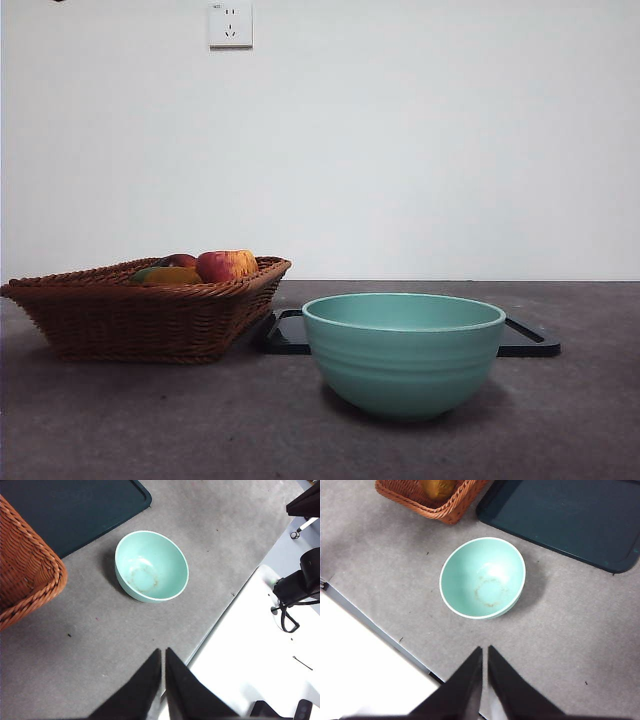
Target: Pick up the wifruite, put it on the bowl, pick up the plate, put it on desk
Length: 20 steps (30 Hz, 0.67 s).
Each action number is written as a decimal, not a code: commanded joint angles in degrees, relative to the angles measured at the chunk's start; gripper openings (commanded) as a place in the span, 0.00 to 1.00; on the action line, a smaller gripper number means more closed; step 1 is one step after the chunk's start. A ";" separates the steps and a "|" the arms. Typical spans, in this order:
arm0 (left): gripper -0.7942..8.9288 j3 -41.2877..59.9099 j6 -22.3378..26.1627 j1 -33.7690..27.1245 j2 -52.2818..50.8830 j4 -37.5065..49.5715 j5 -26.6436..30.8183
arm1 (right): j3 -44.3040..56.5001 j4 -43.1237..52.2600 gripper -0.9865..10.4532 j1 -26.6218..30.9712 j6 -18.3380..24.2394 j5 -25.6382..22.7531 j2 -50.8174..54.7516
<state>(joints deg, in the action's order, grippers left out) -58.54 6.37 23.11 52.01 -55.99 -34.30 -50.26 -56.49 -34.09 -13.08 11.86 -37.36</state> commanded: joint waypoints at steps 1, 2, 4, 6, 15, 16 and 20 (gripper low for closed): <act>0.09 -0.85 0.46 0.22 -0.26 0.28 -0.24 | -0.90 0.37 0.09 -0.39 0.44 0.09 -0.33; 0.09 -0.85 0.48 0.22 -0.52 0.28 -0.24 | -0.90 0.37 0.09 -0.39 0.46 0.09 -0.33; 0.09 -0.85 0.46 0.13 -1.11 1.68 -0.22 | -0.90 0.37 0.09 -0.39 0.44 0.09 -0.33; 0.09 -0.85 0.52 -0.11 -1.99 2.93 -0.22 | -0.90 0.37 0.09 -0.39 0.44 0.09 -0.33; 0.09 1.92 3.69 -9.92 -12.44 29.38 0.39 | -0.90 0.46 0.09 -0.39 0.44 0.09 -0.33; 0.09 3.28 3.67 -11.80 -14.32 33.62 1.49 | -0.90 0.55 0.09 -0.39 0.44 0.09 -0.33; 0.09 10.16 3.56 -16.98 -20.68 46.14 10.10 | -0.90 0.79 0.09 -0.39 0.46 0.09 -0.33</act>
<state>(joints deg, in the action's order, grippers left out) -49.52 9.19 6.57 31.68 -12.67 -26.41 -50.24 -56.31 -34.06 -13.08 11.86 -37.36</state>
